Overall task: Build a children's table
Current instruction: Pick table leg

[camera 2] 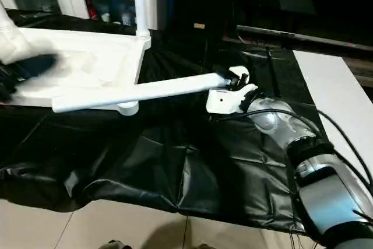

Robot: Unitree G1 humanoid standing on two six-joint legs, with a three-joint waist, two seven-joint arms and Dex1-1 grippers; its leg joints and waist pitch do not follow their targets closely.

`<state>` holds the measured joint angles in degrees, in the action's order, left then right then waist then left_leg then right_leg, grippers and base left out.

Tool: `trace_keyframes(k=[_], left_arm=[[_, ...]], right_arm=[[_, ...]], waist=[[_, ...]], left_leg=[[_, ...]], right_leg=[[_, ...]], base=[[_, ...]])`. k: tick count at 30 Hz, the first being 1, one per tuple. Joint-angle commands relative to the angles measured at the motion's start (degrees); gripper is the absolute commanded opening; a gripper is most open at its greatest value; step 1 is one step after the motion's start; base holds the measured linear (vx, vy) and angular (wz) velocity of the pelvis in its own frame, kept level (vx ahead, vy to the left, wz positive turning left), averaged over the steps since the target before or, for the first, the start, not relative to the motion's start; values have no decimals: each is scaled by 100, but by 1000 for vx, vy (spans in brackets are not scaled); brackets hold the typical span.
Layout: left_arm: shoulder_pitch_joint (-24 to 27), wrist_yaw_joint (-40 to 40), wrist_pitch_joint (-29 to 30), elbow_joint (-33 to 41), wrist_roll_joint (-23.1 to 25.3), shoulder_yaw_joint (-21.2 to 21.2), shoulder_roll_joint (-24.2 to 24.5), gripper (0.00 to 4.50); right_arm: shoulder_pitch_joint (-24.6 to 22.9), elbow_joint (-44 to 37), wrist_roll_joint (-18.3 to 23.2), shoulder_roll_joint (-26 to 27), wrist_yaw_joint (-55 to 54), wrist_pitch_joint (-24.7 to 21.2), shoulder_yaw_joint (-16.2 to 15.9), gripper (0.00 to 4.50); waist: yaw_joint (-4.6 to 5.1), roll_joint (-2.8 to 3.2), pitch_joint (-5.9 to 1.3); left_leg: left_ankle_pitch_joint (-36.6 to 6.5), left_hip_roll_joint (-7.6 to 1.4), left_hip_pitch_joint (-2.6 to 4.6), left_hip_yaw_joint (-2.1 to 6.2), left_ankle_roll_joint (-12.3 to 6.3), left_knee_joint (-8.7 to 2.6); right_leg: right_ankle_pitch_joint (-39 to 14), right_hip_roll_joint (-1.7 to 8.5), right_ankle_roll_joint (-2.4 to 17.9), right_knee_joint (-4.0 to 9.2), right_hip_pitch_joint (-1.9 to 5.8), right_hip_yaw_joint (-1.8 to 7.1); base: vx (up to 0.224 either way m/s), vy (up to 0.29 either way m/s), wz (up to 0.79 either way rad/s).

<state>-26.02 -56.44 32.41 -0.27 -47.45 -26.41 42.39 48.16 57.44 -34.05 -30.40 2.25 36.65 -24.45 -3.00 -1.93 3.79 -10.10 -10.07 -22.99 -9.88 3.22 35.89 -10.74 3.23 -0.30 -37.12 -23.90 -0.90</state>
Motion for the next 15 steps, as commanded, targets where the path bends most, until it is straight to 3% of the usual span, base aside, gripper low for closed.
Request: trace_keyframes(k=[1,2,3,4,5,6,7,8,9,10,11,12,13,14,15], left_arm=[[-418,598,-146,-494,-511,-765,-242,222],[-486,825,-254,-627,-480,-875,-310,222],[-486,825,-254,-627,-480,-875,-310,222],[-358,1229,-535,-773,204,-649,-263,222],[-92,1572,-903,-779,1087,-238,-200,222],[56,1717,-1014,-727,1447,-46,-187,222],[229,1908,-1129,-623,1844,172,-181,222],[245,1927,-1148,-607,1878,189,-188,222],[501,2238,-1387,-290,2380,459,-304,222],[606,2351,-1322,-109,2472,562,-353,222],[694,2434,-1243,44,2522,639,-394,222],[856,2620,-1224,439,2456,654,-672,222],[901,2695,-1238,555,2463,666,-758,222],[1125,3240,-1273,1172,2437,715,-1325,222],[1204,3462,-1314,1367,2449,755,-1550,222]], right_arm=[[-82,101,945,238,524,-159,632,186],[-113,92,1304,355,746,-258,852,186],[-113,92,1304,355,746,-258,852,186],[-170,-31,2001,597,1134,-583,1275,186],[-230,-260,2792,890,1560,-1155,1732,185],[-264,-413,3204,1040,1736,-1449,1960,185],[-303,-608,3613,1186,1836,-1721,2180,185],[-308,-629,3652,1200,1846,-1746,2199,185],[-399,-985,4260,1414,1932,-2160,2502,185],[-453,-1133,4430,1486,1857,-2345,2608,185],[-503,-1262,4559,1546,1787,-2505,2695,185],[-628,-1536,4809,1679,1530,-2817,2887,185],[-674,-1618,4863,1707,1465,-2882,2924,185],[-941,-2089,5126,1848,1189,-3297,3136,185],[-1033,-2238,5153,1883,1091,-3428,3204,185]], waist=[[2,66,-431],[4,72,-435],[7,64,-438],[7,69,-442],[22,111,-428],[32,103,-426],[9,147,-426],[11,150,-432],[-7,184,-452],[-31,185,-455],[-82,270,-481],[-72,232,-473],[-114,223,-469],[-124,230,-461],[-160,224,-454]], left_leg=[[-1547,-126,156,10,199,-368],[-1574,-125,163,15,173,-366],[-1573,-144,158,31,109,-377],[-1542,-167,159,37,64,-389],[-1660,-195,159,56,-8,-409],[-1686,-220,156,65,-37,-422],[-1691,-248,178,87,-41,-447],[-1646,-263,180,88,-45,-451],[-1528,-260,184,86,-47,-447],[-1391,-287,178,89,-35,-459],[-1336,-256,209,84,17,-434],[-1325,-255,202,69,22,-442],[-1319,-268,210,72,62,-450],[-1358,-274,202,73,129,-463],[-1380,-291,203,85,152,-473]], right_leg=[[-727,245,1225,359,271,168],[-698,239,1233,358,275,166],[-637,254,1233,358,289,166],[-619,253,1217,357,285,159],[-720,257,1153,375,281,164],[-766,279,1108,374,288,173],[-877,305,1068,378,274,169],[-838,314,1082,386,268,169],[-653,307,1179,379,275,161],[-421,335,1250,352,283,163],[-330,325,1345,327,248,140],[-252,307,1365,345,255,141],[-160,331,1416,339,265,146],[-136,314,1400,337,287,140],[-106,336,1377,349,294,142]], base=[[0,0,0],[0,0,0],[0,0,0],[0,0,0],[0,0,0],[0,0,0],[0,0,0],[0,0,0],[0,0,0],[0,0,0],[0,0,0],[0,0,0],[0,0,0],[0,0,0],[0,0,0]])
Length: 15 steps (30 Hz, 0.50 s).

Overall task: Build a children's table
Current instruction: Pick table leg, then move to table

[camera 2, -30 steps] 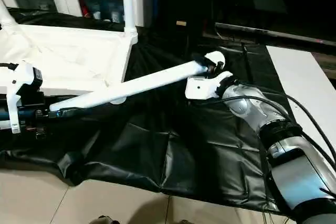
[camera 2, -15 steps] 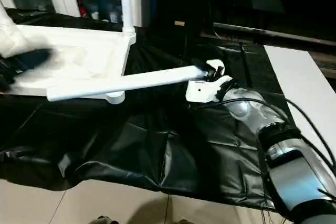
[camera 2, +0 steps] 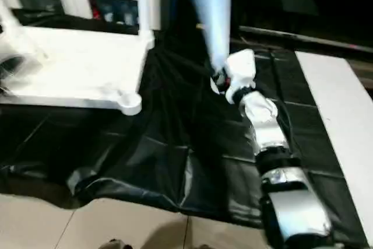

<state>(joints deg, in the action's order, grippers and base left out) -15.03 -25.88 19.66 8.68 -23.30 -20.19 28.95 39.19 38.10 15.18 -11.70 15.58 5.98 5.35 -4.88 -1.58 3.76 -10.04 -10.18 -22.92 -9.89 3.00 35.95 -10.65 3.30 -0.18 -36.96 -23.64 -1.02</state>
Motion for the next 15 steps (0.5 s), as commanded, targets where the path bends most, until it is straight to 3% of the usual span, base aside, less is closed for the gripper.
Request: trace_keyframes(k=[1,2,3,4,5,6,7,8,9,10,11,12,13,14,15], left_arm=[[208,710,-91,709,67,200,-496,222],[257,779,-123,748,146,269,-549,222],[585,1285,-308,956,736,761,-923,222],[760,1507,-492,959,1145,1067,-1088,222],[906,1776,-661,859,1506,1323,-1296,222],[963,1900,-727,804,1655,1424,-1388,222],[1055,2128,-957,625,1860,1553,-1620,222],[1055,2128,-957,625,1860,1553,-1620,222],[1126,2278,-1040,520,1955,1618,-1816,222],[1219,2391,-1186,392,2072,1773,-1993,222],[1323,2466,-1316,234,2212,2005,-2131,222],[1356,2515,-1354,191,2289,2087,-2162,222],[1392,2577,-1454,147,2402,2202,-2209,222],[1416,2607,-1482,153,2431,2257,-2267,222],[1416,2607,-1482,153,2431,2257,-2267,222]], right_arm=[[-256,-495,241,51,-358,-530,307,185],[-303,-568,242,61,-385,-580,314,185],[-671,-1099,125,101,-514,-723,246,185],[-893,-1451,138,163,-574,-849,219,185],[-1102,-1765,200,302,-764,-901,261,185],[-1194,-1927,250,375,-871,-955,292,185],[-1373,-2165,284,482,-1012,-1005,308,185],[-1373,-2165,284,482,-1012,-1005,308,185],[-1525,-2362,283,535,-1064,-1063,270,185],[-1690,-2564,211,559,-1079,-1189,167,185],[-1846,-2725,137,568,-1046,-1310,48,185],[-1898,-2790,127,571,-1023,-1349,16,185],[-1973,-2849,53,567,-1030,-1330,-16,185],[-2027,-2885,-42,555,-1064,-1323,-37,185],[-2027,-2885,-42,555,-1064,-1323,-37,185]], waist=[[2,166,-433],[-14,149,-445],[-22,151,-436],[-67,91,-407],[-152,84,-410],[-202,63,-412],[-283,119,-433],[-314,52,-412],[-300,166,-363],[-309,104,-340],[-287,57,-370],[-198,177,-367],[3,240,-358],[149,318,-336],[169,368,-343]], left_leg=[[-1593,-262,201,77,202,-487],[-1689,-224,194,68,227,-475],[-1686,-197,162,43,141,-476],[-1648,-190,87,9,-79,-437],[-1477,-149,31,24,-355,-294],[-1354,-157,16,61,-469,-194],[-1039,-197,17,193,-557,223],[-1138,-177,-53,256,-558,291],[-1234,-170,40,276,-365,309],[-1462,-112,159,220,-232,106],[-1587,-70,218,146,-230,3],[-2206,-64,533,-32,-251,-167],[-3061,-73,769,-138,-388,-344],[-3874,-223,710,-346,-526,-556],[-4170,-332,585,-432,-528,-713]], right_leg=[[-369,310,1313,362,250,148],[-666,311,1223,385,241,152],[-814,334,1131,436,261,186],[-1263,506,934,549,306,294],[-2018,741,660,709,342,452],[-2432,904,551,805,354,550],[-3683,1278,302,1030,309,1029],[-3908,1315,283,1036,382,1158],[-4227,1136,308,1077,275,1277],[-4185,704,325,1022,199,1196],[-3822,474,306,920,164,1127],[-3357,140,244,853,-172,895],[-2978,-119,201,665,-380,496],[-2625,-216,251,305,-449,-6],[-2370,-137,271,1,-367,-220]], base=[[0,0,0],[0,0,0],[0,0,0],[0,0,0],[0,0,0],[0,0,0],[-26,66,-11],[-26,66,-11],[-36,120,-36],[-35,177,-51],[-35,177,-51],[-80,203,-49],[-90,207,-52],[-90,207,-52],[-78,220,-58]])
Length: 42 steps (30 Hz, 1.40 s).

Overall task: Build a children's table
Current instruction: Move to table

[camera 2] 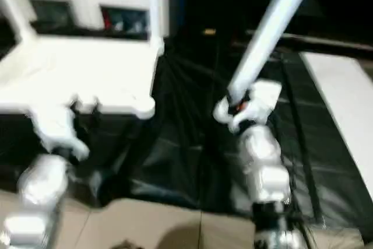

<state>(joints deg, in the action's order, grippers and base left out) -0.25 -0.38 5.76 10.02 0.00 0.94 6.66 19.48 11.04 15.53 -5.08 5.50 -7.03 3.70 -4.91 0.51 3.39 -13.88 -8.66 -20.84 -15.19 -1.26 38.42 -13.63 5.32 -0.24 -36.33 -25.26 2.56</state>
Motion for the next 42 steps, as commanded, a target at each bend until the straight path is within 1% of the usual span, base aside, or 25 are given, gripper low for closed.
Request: trace_keyframes(k=[1,3,5,6,7,9,12,14,15,16,19,21,22,24,25,27,28,29,32,33,34,36,37,40,42], left_arm=[[-29,144,-134,56,211,245,-104,222],[-11,170,-204,39,279,230,-133,222],[24,225,-293,-15,322,133,-158,222],[52,308,-245,-13,341,57,-185,222],[54,315,-241,-13,342,52,-187,222],[80,410,-373,17,283,-70,-223,222],[112,937,-746,80,713,-209,-216,222],[257,704,-518,415,407,-266,-316,222],[312,622,-464,534,315,-285,-343,222],[406,457,-465,618,251,-260,-272,222],[452,544,-490,560,383,-233,-243,222],[461,681,-524,440,514,-230,-243,222],[457,732,-530,395,560,-240,-252,222],[410,688,-503,351,597,-255,-248,222],[369,687,-475,345,630,-237,-240,222],[294,774,-440,320,783,-215,-224,222],[199,841,-309,279,937,-174,-207,222],[124,844,-233,239,1033,-126,-177,222],[-148,790,-275,70,1049,-48,-179,222],[-313,784,-206,-26,1005,-64,-210,222],[-386,771,-199,-83,967,-76,-225,222],[-520,732,-198,-181,868,-97,-256,222],[-586,712,-126,-218,859,-87,-257,222],[-746,563,81,-340,718,-127,-242,222],[-816,476,-40,-393,604,-162,-233,222]], right_arm=[[-162,-278,50,-66,35,-131,157,185],[-233,-335,-46,-57,-105,-140,176,185],[-315,-295,-300,-119,-197,-60,82,185],[-357,-305,-266,-124,-194,-196,74,185],[-360,-306,-259,-124,-191,-209,74,185],[-470,-409,-119,-168,150,-357,-60,185],[-558,-541,-63,-141,316,-532,-174,185],[-562,-565,-12,-89,381,-547,-212,185],[-558,-567,-5,-74,398,-559,-227,185],[-591,-604,79,-36,530,-546,-252,185],[-640,-660,-32,-58,640,-417,-353,185],[-641,-674,-98,-90,804,-456,-475,185],[-633,-669,-150,-116,861,-458,-531,185],[-537,-573,-735,-282,789,-169,-888,185],[-508,-541,-724,-283,841,-170,-922,185],[-478,-509,-692,-280,906,-167,-940,185],[-463,-490,-762,-298,917,-112,-978,185],[-453,-476,-805,-302,924,-83,-999,185],[-424,-445,-803,-270,935,-92,-993,185],[-397,-410,-790,-244,893,-82,-944,185],[-390,-396,-732,-204,854,-89,-869,185],[-365,-361,-603,-115,792,-98,-714,185],[-348,-360,-532,-84,746,-179,-628,185],[-292,-328,-498,-82,606,-318,-489,185],[-285,-317,-496,-88,569,-279,-456,185]], waist=[[148,201,-321],[39,24,-220],[-204,-321,-316],[-219,-342,-361],[-188,-385,-375],[-260,-345,-450],[-173,-147,-409],[70,15,-376],[263,315,-536],[284,242,-426],[225,3,-408],[43,-528,-454],[-140,-430,-503],[-42,-436,-288],[-95,-485,-264],[28,-266,-278],[225,175,-210],[451,249,-307],[250,402,-277],[223,285,-339],[229,187,-341],[58,146,-357],[-99,156,-363],[-310,154,-543],[-444,-67,-557]], left_leg=[[-4171,-770,232,-33,-16,-1244],[-4420,-988,274,-318,641,-1380],[-2875,-450,413,72,839,298],[-2254,-305,-17,421,468,599],[-994,56,-698,952,218,745],[-430,383,-429,1100,304,639],[574,173,-355,1219,-282,97],[-112,35,-174,1195,-1288,-672],[-289,-45,252,1433,-1980,-747],[123,-257,228,1492,-2614,-834],[670,-441,213,1390,-2976,-834],[-838,-55,-309,976,-1403,-379],[-1109,117,-655,1367,-159,926],[-962,235,-661,1444,869,940],[-548,80,-481,1282,394,540],[-562,0,-240,1280,-190,62],[-1570,189,-159,1436,-807,-888],[-1339,110,162,1925,-992,-921],[-1354,-37,159,2405,955,-910],[-1945,-193,254,2925,2383,-1195],[-2302,-263,238,3067,2267,-1272],[-3261,-147,77,3022,1663,-1405],[-3619,-384,53,2491,1531,-1401],[-3051,26,-9,2070,836,-1397],[-2983,300,-195,1669,1228,-1215]], right_leg=[[-1247,-103,355,-739,76,-921],[-1359,176,402,-856,298,-960],[-4871,1292,-201,843,-28,339],[-5180,1555,-308,912,359,831],[-4248,1302,-512,635,943,779],[-2902,680,-83,580,715,752],[-2240,736,633,840,567,101],[-2224,24,721,569,440,-392],[-1413,-344,687,-225,180,-675],[-911,-321,185,-825,-63,-810],[-707,-122,-268,-779,-88,-758],[-774,871,-961,203,358,87],[-1612,1828,-691,696,490,737],[-2515,1356,-220,764,575,120],[-3024,1408,651,1026,761,-586],[-3391,1218,733,1081,837,-928],[-2847,-69,462,221,770,-1457],[-1423,-447,500,-616,461,-1214],[-372,-381,406,-487,383,-807],[-394,-386,384,-474,448,-619],[-601,-385,421,-544,462,-539],[-729,-440,767,-719,427,-404],[-317,-390,552,-828,270,-450],[-192,-303,482,-568,203,-472],[-432,183,746,-75,232,-254]], base=[[-88,184,-64],[-65,154,-65],[-25,68,-68],[30,87,-89],[48,71,-54],[28,124,-78],[-37,230,-27],[-9,279,-11],[17,272,-8],[5,261,0],[-37,225,-4],[-97,187,-7],[-114,222,-18],[-109,242,-26],[-98,318,-5],[-81,359,12],[-31,413,60],[-31,413,60],[-62,307,61],[-74,243,58],[-39,109,30],[-72,157,80],[-125,144,111],[-98,29,50],[-114,-23,36]])
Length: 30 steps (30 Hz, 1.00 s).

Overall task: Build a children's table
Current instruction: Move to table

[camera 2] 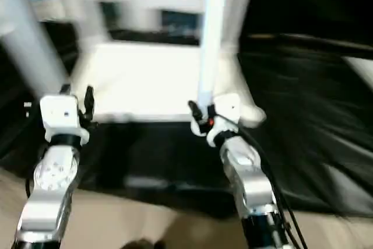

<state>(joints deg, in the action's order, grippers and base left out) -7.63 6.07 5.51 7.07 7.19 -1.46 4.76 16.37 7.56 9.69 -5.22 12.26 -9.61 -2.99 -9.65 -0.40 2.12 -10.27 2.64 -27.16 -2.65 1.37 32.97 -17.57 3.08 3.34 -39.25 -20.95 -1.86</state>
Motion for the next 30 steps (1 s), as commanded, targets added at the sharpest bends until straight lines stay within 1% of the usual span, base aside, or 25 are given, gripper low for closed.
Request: trace_keyframes(k=[1,2,3,4,6,7,9,10,12,13,14,15,16,17,19,21,22,23,24,25,26,27,28,29,30], left_arm=[[-115,-218,-20,-130,-95,96,-8,222],[-141,-248,-4,-164,-41,129,27,222],[-146,-252,-4,-173,-30,135,33,222],[-172,-312,-72,-222,-94,147,19,222],[-174,-335,-86,-232,-114,156,15,222],[-176,-381,-80,-249,-145,174,12,222],[-182,-431,-67,-265,-179,184,15,222],[-214,-492,-77,-311,-228,186,17,222],[-247,-527,-84,-352,-244,190,20,222],[-267,-564,-82,-373,-260,198,22,222],[-276,-573,-84,-388,-264,200,19,222],[-288,-585,-86,-426,-263,204,18,222],[-290,-584,-89,-433,-262,205,18,222],[-306,-586,-105,-487,-277,211,9,222],[-312,-587,-106,-512,-287,211,2,222],[-306,-575,-87,-551,-275,198,-14,222],[-295,-571,-83,-547,-298,175,-29,222],[-291,-565,-81,-551,-310,170,-27,222],[-291,-565,-81,-551,-310,170,-27,222],[-272,-548,-76,-553,-341,130,-42,222],[-262,-544,-69,-549,-344,117,-47,222],[-242,-525,-47,-532,-329,107,-54,222],[-232,-507,-46,-532,-323,95,-54,222],[-206,-447,-6,-535,-360,21,-74,222],[-205,-442,-3,-537,-364,15,-76,222]], right_arm=[[27,47,52,-74,-190,4,246,185],[38,78,-47,-92,-265,27,252,185],[42,86,-75,-99,-275,30,247,185],[54,148,11,-15,-300,211,382,185],[46,155,54,1,-310,251,446,185],[17,129,110,-12,-298,221,507,185],[-7,95,128,-28,-299,175,543,185],[-25,56,177,-25,-322,172,615,185],[-38,29,155,-70,-319,181,620,185],[-64,4,158,-76,-357,183,642,185],[-71,-3,135,-93,-376,198,638,185],[-83,-10,117,-119,-369,216,625,185],[-83,-8,114,-119,-362,216,627,185],[-85,9,80,-126,-316,254,640,185],[-87,3,70,-127,-294,268,641,185],[-92,-34,16,-192,-198,313,579,185],[-88,-45,37,-202,-164,298,574,185],[-91,-63,49,-202,-141,283,581,185],[-91,-63,49,-202,-141,283,581,185],[-78,-78,-42,-301,-68,268,502,185],[-75,-76,-71,-330,-53,279,472,185],[-77,-76,-89,-357,-24,276,443,185],[-75,-70,-92,-364,6,273,429,185],[-36,-20,-147,-385,52,277,374,185],[-33,-15,-154,-385,56,279,371,185]], waist=[[65,-115,-353],[22,11,-184],[6,79,-120],[138,414,-313],[348,421,-295],[424,493,-254],[545,284,-95],[618,216,-85],[715,319,26],[443,490,37],[64,471,-94],[538,-171,-223],[434,-190,-119],[329,-56,7],[241,24,-135],[236,316,-390],[527,488,-384],[787,535,-599],[804,514,-598],[798,437,-517],[767,356,-460],[725,240,-346],[719,67,-281],[449,-292,-231],[424,-112,-305]], left_leg=[[-1977,-761,652,229,582,790],[-822,-958,147,302,316,1037],[-590,-1111,91,367,415,1007],[-1860,-1559,491,616,1191,36],[-3306,-1530,488,679,1601,-330],[-4332,-1546,624,472,1758,-295],[-5335,-1467,780,142,1302,-313],[-5219,-1395,1218,-171,994,-98],[-5464,-1505,1320,-439,744,-326],[-6132,-1426,-74,-533,693,-1275],[-5308,-1247,-129,-915,213,-1024],[-2496,-1287,869,-760,-63,684],[-1167,-966,491,-444,-513,1205],[-417,-867,-115,-251,-565,1255],[-450,-1016,36,-241,-504,843],[237,-1172,396,-295,-763,239],[431,-1643,1026,265,-1688,-66],[1146,-2158,1750,844,-2970,-15],[1603,-2158,1699,871,-3259,18],[2113,-2091,1487,792,-3379,-46],[1741,-1881,1329,573,-3119,-111],[686,-1584,1119,215,-2696,-171],[-158,-1289,922,-29,-2288,-109],[-1233,-628,402,-387,-1460,678],[-1151,-688,422,-298,-1170,861]], right_leg=[[-1220,1465,624,1029,-444,597],[-1472,1745,715,1097,53,797],[-1559,1664,764,997,219,555],[-875,420,323,259,19,-46],[192,210,-132,-91,-89,-92],[254,296,-270,90,-161,-19],[-1478,364,-278,585,-121,40],[-2623,277,-300,891,-332,31],[-2992,62,-434,952,-173,-321],[-1761,76,-408,-608,1137,-513],[-1986,25,-440,-643,1130,-298],[-5485,983,-655,872,337,465],[-6126,1038,-560,1420,410,686],[-5197,1069,-391,1309,884,858],[-3097,772,140,1078,1004,639],[-938,318,378,900,1011,247],[-69,-131,-22,260,379,-113],[-730,68,-423,-307,-290,-142],[-741,116,-606,-407,-368,-107],[-426,215,-959,-530,-462,-30],[73,209,-1105,-501,-494,38],[684,233,-782,-122,-401,127],[980,282,-612,337,-178,239],[-1026,710,-1283,1057,426,790],[-1832,998,-1020,1035,526,957]], base=[[-90,-44,13],[-90,-44,13],[-17,30,-31],[-45,96,-20],[-81,105,-8],[-94,75,-17],[-90,49,-24],[-70,-19,-52],[-90,-27,-62],[-138,-38,-34],[-138,-38,-34],[8,-137,0],[171,-176,-11],[171,-176,-11],[92,-85,11],[78,-38,26],[73,21,16],[144,15,14],[124,-28,-14],[160,-46,-24],[90,-39,-22],[60,-55,-9],[34,-102,1],[34,-102,1],[44,-110,-3]])
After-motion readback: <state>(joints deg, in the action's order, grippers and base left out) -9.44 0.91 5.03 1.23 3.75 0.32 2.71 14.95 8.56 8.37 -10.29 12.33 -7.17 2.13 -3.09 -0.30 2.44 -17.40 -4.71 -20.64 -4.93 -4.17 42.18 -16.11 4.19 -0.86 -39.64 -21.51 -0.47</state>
